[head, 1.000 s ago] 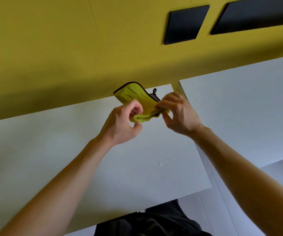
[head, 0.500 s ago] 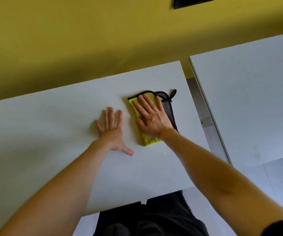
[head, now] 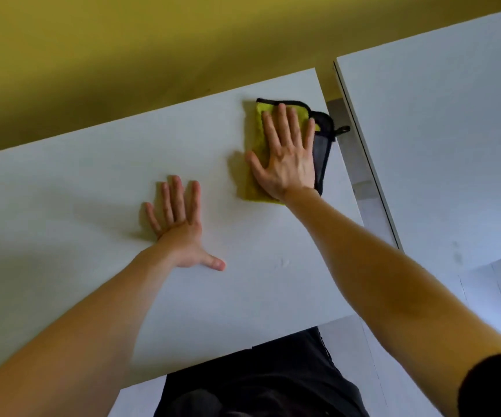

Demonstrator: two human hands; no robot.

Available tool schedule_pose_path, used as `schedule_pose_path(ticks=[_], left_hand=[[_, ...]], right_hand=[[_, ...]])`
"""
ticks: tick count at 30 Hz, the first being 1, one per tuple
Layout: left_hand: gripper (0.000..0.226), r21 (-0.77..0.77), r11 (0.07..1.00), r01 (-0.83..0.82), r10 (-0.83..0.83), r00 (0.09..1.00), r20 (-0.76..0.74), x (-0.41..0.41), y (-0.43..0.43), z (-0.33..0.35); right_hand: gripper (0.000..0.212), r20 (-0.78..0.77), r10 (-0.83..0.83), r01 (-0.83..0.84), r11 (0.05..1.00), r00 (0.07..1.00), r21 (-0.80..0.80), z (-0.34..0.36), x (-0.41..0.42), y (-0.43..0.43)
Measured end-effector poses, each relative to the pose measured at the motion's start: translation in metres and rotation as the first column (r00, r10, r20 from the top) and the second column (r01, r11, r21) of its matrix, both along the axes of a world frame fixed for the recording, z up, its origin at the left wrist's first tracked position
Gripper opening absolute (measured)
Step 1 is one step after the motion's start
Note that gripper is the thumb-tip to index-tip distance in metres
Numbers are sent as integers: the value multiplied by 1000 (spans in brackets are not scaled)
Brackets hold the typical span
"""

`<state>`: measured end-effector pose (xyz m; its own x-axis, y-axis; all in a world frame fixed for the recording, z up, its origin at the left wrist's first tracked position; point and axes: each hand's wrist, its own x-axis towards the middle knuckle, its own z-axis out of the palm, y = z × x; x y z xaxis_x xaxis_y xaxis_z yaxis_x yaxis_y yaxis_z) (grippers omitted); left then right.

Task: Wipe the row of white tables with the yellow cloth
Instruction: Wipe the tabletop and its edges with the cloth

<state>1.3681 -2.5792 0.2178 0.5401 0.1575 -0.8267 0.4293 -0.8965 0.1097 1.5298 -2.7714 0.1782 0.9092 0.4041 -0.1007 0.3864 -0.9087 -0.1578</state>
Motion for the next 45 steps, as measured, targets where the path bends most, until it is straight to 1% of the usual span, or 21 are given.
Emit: schedule_pose_path(ticks=[3, 5, 7, 10, 14, 16, 17, 19, 21, 22, 25, 28, 31, 32, 33, 35, 37, 38, 39, 42, 45], left_hand=[[191, 23, 1000, 9, -9, 1000, -16, -1, 0, 0], [192, 24, 1000, 5, -5, 1000, -14, -1, 0, 0], [193, 9, 1000, 10, -10, 1000, -14, -1, -1, 1], [192, 0, 1000, 6, -6, 1000, -25, 1, -1, 4], [191, 6, 1000, 15, -15, 1000, -26, 1, 0, 3], [192, 10, 1000, 13, -13, 1000, -21, -1, -1, 2], [192, 21, 1000, 17, -16, 1000, -20, -1, -2, 3], [192, 46, 999, 22, -21, 1000, -19, -2, -2, 4], [193, 36, 999, 22, -22, 1000, -11, -2, -2, 4], [193, 31, 999, 26, -26, 1000, -6, -2, -2, 4], [193, 20, 999, 32, -32, 999, -11, -1, -1, 4], [193, 23, 998, 51, -51, 999, -7, -1, -1, 2], [194, 35, 997, 64, -65, 998, 16, -3, 0, 0], [194, 43, 996, 74, -75, 997, 28, -4, 0, -1], [195, 46, 996, 83, -85, 996, 41, -5, 0, -2], [198, 53, 994, 95, -98, 993, 67, -6, 1, -1], [202, 69, 990, 127, -131, 990, 56, -6, 2, 2], [204, 75, 987, 143, -146, 988, 43, -6, 2, 3], [204, 84, 985, 154, -157, 987, 31, -5, 2, 4], [204, 113, 981, 159, -162, 987, 22, -6, 0, 6], [200, 111, 979, 174, -184, 979, 86, -13, 2, 5]], right_hand=[[83, -29, 313, -312, 949, 949, 38, -1, -66, 20], [81, -8, 437, -436, 898, 899, 56, -4, -74, -7], [80, 9, 385, -385, 921, 923, 49, -7, -64, -47], [79, 12, 176, -176, 984, 984, -5, -3, -27, -85], [82, 11, -85, 85, 996, 996, -6, 1, 15, -39], [80, 4, -105, 104, 993, 994, 46, 0, -6, -2], [78, -6, -43, 43, 996, 999, 74, 0, -28, 12], [74, -33, 195, -190, 976, 980, 107, 1, -75, 12], [75, -23, 388, -384, 917, 921, 105, -2, -89, -23], [75, -8, 414, -411, 907, 910, 91, -3, -83, -45], [74, 4, 238, -238, 971, 971, 26, -1, -37, -95], [73, 8, 30, -30, 1000, 1000, 2, 5, -9, -97], [76, 8, -132, 131, 990, 991, 48, 3, -55, -57], [78, -1, -136, 136, 989, 991, 64, 2, -85, -40], [79, -25, -90, 91, 993, 996, 78, 1, -119, -25], [78, -58, 119, -113, 988, 991, 102, 1, -173, -16], [77, -32, 305, -301, 949, 952, 96, -1, -178, -46], [78, -10, 315, -314, 947, 949, 64, -3, -167, -69], [79, 4, 258, -258, 966, 966, 16, -3, -153, -92], [80, 20, -61, 62, 996, 998, -67, 0, -123, -142], [84, -7, -282, 281, 959, 959, -27, -9, -158, -108]])
